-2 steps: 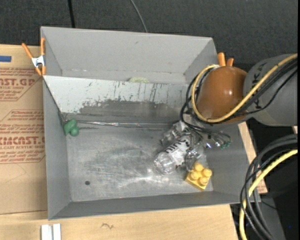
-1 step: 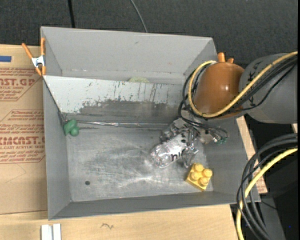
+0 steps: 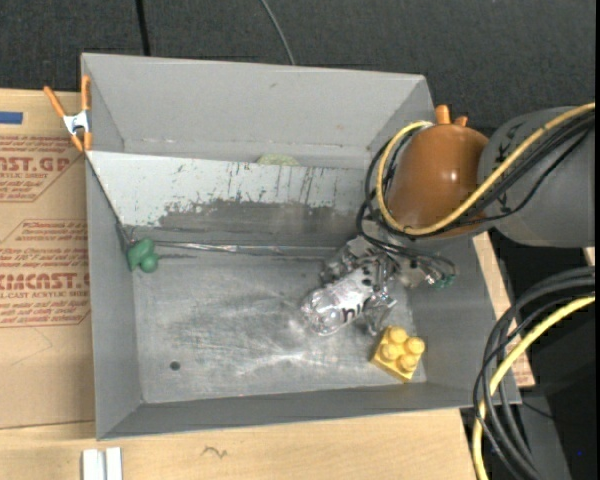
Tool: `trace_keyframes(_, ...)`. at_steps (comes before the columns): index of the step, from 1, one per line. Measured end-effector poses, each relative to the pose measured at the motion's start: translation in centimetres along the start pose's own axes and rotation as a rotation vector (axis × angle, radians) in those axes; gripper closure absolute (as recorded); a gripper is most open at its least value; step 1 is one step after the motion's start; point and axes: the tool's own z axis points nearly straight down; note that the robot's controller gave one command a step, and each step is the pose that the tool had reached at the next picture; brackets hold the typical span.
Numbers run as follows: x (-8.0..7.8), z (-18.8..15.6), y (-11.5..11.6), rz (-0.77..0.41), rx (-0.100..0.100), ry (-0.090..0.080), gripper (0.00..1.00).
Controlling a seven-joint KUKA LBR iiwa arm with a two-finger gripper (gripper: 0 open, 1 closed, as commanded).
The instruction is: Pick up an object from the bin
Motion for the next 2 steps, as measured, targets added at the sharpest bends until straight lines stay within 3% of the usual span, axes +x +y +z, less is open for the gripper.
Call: trace_keyframes(2,0.03,-0.82,0.07,0.000,0.001,-0.001,1.00)
